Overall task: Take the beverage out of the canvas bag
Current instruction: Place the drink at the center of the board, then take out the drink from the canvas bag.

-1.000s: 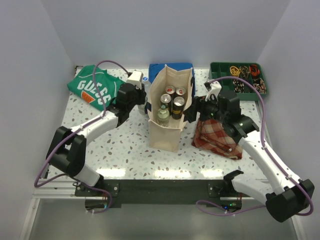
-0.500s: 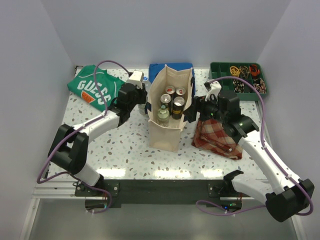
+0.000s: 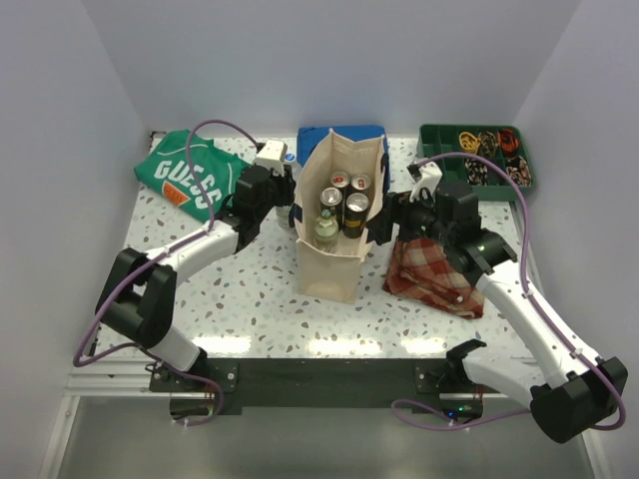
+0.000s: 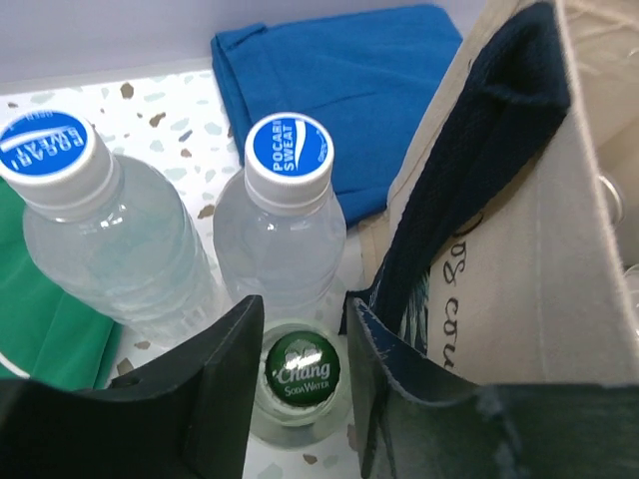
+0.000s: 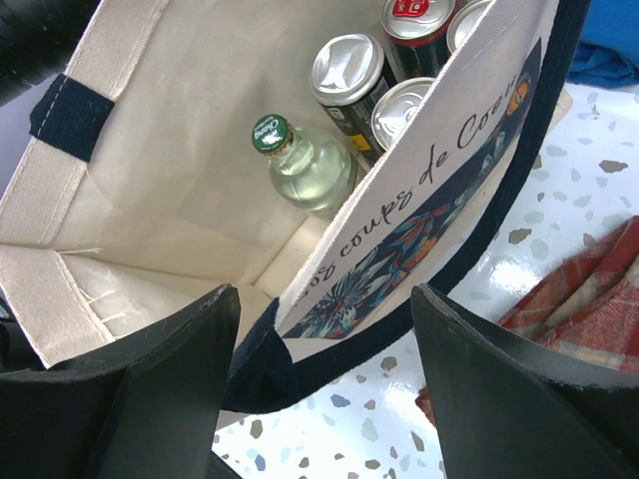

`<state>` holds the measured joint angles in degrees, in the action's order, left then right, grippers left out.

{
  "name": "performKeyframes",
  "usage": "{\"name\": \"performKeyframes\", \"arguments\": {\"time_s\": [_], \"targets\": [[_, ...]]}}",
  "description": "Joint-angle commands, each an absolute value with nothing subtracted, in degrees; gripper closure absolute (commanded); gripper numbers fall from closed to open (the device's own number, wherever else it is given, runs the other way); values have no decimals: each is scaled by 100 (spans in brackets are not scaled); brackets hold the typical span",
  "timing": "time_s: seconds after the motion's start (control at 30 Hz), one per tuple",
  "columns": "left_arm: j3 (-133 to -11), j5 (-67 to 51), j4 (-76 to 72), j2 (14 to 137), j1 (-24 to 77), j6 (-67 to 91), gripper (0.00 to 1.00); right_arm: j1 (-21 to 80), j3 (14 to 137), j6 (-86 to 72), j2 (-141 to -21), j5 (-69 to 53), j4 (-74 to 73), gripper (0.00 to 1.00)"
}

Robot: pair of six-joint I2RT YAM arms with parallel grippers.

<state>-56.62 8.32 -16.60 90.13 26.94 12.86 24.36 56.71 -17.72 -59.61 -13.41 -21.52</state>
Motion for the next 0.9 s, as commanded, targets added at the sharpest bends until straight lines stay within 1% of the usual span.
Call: {"name": "performKeyframes", "arguments": {"time_s": [0.0,0.1,0.33,0.43,0.5,0.53,0.6,0.63,0.67,0.73,0.77,0.87], "targets": [[-5906,844,-2391,8737,2637,1257,49,2452,5739,-1670,-5801,-1362,-2056,26],[-5924,870,-2338,8693,2637,1231,41,2452,5730,-1670,-5766,-1354,-2048,26],[-6003,1037,-2119,8324,2637,1222,28,2443,5730,-1679,-5722,-1362,-2057,26],[-6231,1107,-1794,7999,2637,1143,22,2452,5766,-1679,-5695,-1345,-2065,25],[-6547,1038,-1443,7788,2637,994,15,2452,5783,-1714,-5678,-1353,-2074,25],[-6696,959,-1102,7744,2637,950,13,2443,5783,-1723,-5669,-1362,-2048,25],[-7301,669,-644,7708,2645,835,11,2452,5783,-1758,-5660,-1336,-2057,25],[-7565,503,-59,7743,2646,800,11,2452,5792,-1767,-5669,-1327,-2074,25],[-8089,144,313,7848,2646,695,11,2443,5809,-1784,-5678,-1327,-2100,25],[-8576,-367,1111,7971,2646,607,10,2443,5818,-1784,-5713,-1388,-2144,25],[-8961,-804,1342,8093,2654,546,10,2443,5810,-1775,-5713,-1432,-2171,25],[-9359,-1377,1906,8217,2672,545,8,2452,5766,-1723,-5748,-1634,-2223,26]]}}
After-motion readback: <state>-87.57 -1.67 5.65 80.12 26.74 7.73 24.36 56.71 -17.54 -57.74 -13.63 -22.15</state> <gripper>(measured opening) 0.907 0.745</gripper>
